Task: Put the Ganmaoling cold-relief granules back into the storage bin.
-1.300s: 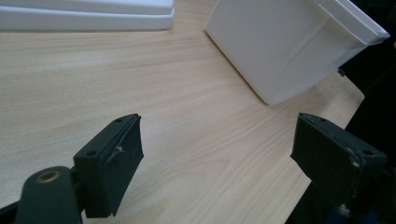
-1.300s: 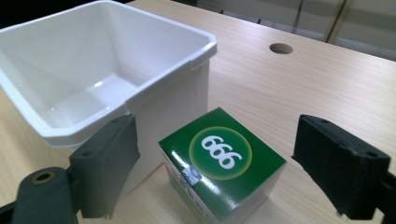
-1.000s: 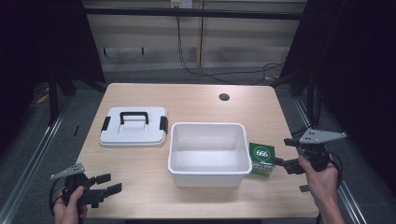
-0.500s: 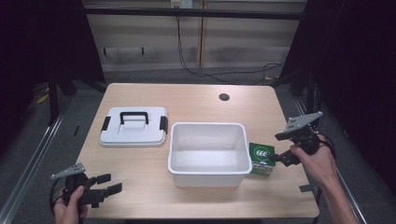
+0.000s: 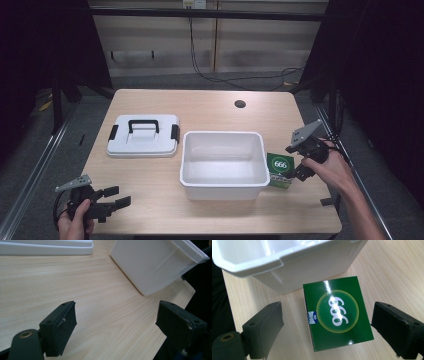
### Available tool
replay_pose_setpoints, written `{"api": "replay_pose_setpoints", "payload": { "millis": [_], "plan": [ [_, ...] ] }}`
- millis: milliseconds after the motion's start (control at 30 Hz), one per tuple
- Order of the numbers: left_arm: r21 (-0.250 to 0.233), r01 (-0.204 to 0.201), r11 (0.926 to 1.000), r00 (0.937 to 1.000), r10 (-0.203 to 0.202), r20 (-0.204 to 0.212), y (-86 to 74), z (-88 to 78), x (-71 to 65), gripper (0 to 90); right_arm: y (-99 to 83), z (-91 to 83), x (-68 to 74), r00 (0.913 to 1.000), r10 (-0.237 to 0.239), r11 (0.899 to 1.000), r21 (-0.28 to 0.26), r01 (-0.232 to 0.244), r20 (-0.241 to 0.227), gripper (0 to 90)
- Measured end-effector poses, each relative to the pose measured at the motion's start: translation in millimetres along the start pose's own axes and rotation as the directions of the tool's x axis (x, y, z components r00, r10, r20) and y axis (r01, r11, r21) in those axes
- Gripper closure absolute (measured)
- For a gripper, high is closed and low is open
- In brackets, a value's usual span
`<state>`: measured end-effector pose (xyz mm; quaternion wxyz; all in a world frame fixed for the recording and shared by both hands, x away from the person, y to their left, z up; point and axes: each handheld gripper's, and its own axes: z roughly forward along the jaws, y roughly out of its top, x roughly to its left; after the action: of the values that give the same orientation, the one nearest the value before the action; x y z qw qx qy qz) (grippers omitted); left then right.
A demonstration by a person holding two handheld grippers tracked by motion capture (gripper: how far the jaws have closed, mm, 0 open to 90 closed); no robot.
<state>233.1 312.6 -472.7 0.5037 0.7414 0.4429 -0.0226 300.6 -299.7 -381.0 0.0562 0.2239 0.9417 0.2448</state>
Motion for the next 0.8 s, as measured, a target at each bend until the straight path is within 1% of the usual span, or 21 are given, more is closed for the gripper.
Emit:
{"api": "replay_pose_setpoints", "payload": {
  "millis": [33,100,133,200,233,300,333,367,400,433,467,500,567,633,667,733,800],
  "plan": [
    [-0.001,0.002,1.0,1.0,-0.002,0.0,0.0,0.1,0.0,16.1,0.4,0.9,-0.9,1.0,0.0,1.0,0.008,0.0,0.003,9.3],
    [-0.001,0.002,1.0,1.0,-0.002,0.0,0.0,-0.1,0.0,16.1,1.5,4.0,-2.2,0.9999,-0.015,1.0,0.022,0.015,-0.002,9.3],
    [-0.001,0.002,1.0,1.0,-0.002,0.0,0.0,-0.1,0.1,16.1,2.6,5.4,-2.2,1.0,-0.006,0.999,0.043,0.006,0.003,9.3],
    [0.0,0.001,1.0,1.0,-0.001,0.001,0.0,-0.1,0.1,16.1,5.2,10.0,-2.2,0.9994,-0.032,0.997,0.077,0.031,0.011,9.3],
    [0.0,-0.001,1.0,1.0,0.001,0.0,0.0,-0.3,0.2,16.1,6.5,11.5,-1.7,0.9995,-0.03,0.995,0.095,0.029,0.012,9.3],
    [0.0,-0.002,1.0,1.0,0.002,0.001,0.0,-0.3,0.5,16.1,8.1,14.5,-2.2,0.9992,-0.038,0.993,0.11,0.036,0.014,9.3],
    [-0.001,-0.001,1.0,1.0,0.001,0.001,-0.1,-0.3,0.5,16.1,8.6,16.8,-3.2,0.9991,-0.041,0.992,0.122,0.04,0.007,9.3],
    [-0.001,-0.001,1.0,1.0,0.001,0.001,-0.1,-0.4,0.4,16.1,8.9,18.4,-3.0,0.9994,-0.033,0.99,0.139,0.032,0.007,9.3],
    [-0.001,-0.002,1.0,1.0,0.002,0.001,-0.1,-0.4,0.4,16.1,9.3,19.7,-4.3,0.9988,-0.048,0.987,0.152,0.047,0.004,9.3],
    [-0.003,-0.002,1.0,1.0,0.002,-0.001,-0.1,-0.5,0.6,16.1,9.7,21.9,-4.7,0.9988,-0.049,0.983,0.176,0.046,0.008,9.3],
    [-0.003,0.0,1.0,1.0,0.0,0.001,-0.1,-0.5,0.6,16.1,9.6,23.7,-5.7,0.9982,-0.059,0.981,0.184,0.057,0.008,9.3],
    [-0.002,-0.002,1.0,1.0,0.002,0.0,-0.1,-0.7,0.9,16.1,9.9,24.7,-5.5,0.9983,-0.058,0.98,0.193,0.057,0.002,9.3],
    [-0.002,0.0,1.0,1.0,0.0,0.0,0.0,-0.5,0.9,16.1,10.6,27.4,-5.9,0.9976,-0.069,0.978,0.197,0.066,0.004,9.3],
    [-0.001,0.0,1.0,1.0,0.0,0.0,-0.1,-0.5,0.5,16.1,11.4,29.8,-6.3,0.9967,-0.081,0.975,0.207,0.08,-0.002,9.3],
    [-0.001,0.0,1.0,1.0,0.0,0.0,-0.1,-0.5,0.5,16.1,11.9,31.0,-5.6,0.9969,-0.079,0.972,0.22,0.078,-0.003,9.3],
    [-0.003,0.0,1.0,1.0,0.0,-0.001,-0.1,-0.7,0.3,16.1,12.5,33.9,-6.8,0.9935,-0.114,0.965,0.239,0.11,0.001,9.3],
    [-0.001,-0.001,1.0,1.0,0.001,-0.001,-0.1,-0.6,0.4,16.1,13.2,36.4,-6.5,0.9935,-0.114,0.958,0.264,0.108,0.007,9.3]
  ]
}}
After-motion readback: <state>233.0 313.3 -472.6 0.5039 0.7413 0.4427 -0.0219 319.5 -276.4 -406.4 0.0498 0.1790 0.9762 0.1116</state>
